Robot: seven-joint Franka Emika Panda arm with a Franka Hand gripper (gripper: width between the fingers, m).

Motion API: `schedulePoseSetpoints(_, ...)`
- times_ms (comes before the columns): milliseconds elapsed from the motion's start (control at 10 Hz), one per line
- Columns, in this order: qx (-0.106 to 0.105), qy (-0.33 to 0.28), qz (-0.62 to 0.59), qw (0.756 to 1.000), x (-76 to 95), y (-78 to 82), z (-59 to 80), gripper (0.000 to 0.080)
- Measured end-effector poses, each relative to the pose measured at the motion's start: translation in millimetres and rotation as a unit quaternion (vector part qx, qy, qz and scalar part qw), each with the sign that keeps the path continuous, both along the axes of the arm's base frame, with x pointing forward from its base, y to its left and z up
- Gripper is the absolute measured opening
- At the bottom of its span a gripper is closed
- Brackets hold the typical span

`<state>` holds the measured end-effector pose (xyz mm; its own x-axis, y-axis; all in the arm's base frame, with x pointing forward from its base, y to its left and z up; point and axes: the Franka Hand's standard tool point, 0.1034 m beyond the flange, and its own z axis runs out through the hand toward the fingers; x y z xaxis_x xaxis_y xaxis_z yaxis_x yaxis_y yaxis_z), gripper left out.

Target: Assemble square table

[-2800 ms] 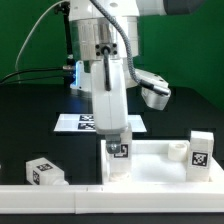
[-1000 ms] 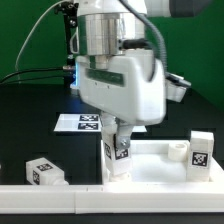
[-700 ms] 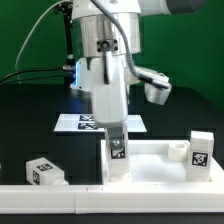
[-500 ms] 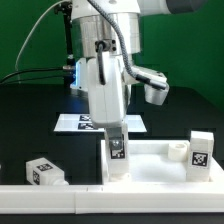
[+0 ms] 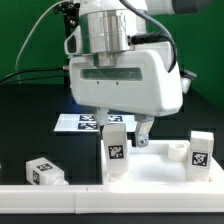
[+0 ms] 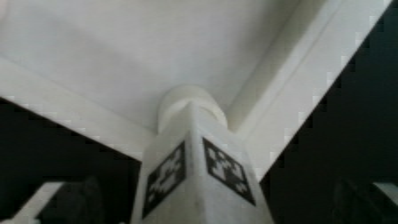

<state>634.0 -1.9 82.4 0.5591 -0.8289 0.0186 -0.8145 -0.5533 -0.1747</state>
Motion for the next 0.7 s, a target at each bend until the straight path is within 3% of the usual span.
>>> schedulePoseSetpoints(200,-0.018,-0.009,0.098,0.995,0.6,-2.1,0.0,0.0648)
schedulePoseSetpoints(300,-0.042,-0.023,0.207,0.977,3.0,-6.3,1.7,0.0649)
schedulePoseSetpoints(400,-0.053,-0.027,0.290,0.955,2.3,-8.7,1.7,0.0649)
schedulePoseSetpoints(600,-0.054,-0.026,0.318,0.946,1.1,-9.5,0.5,0.0649)
schedulePoseSetpoints(700,-0.051,-0.024,0.297,0.953,0.9,-9.5,0.1,0.0519)
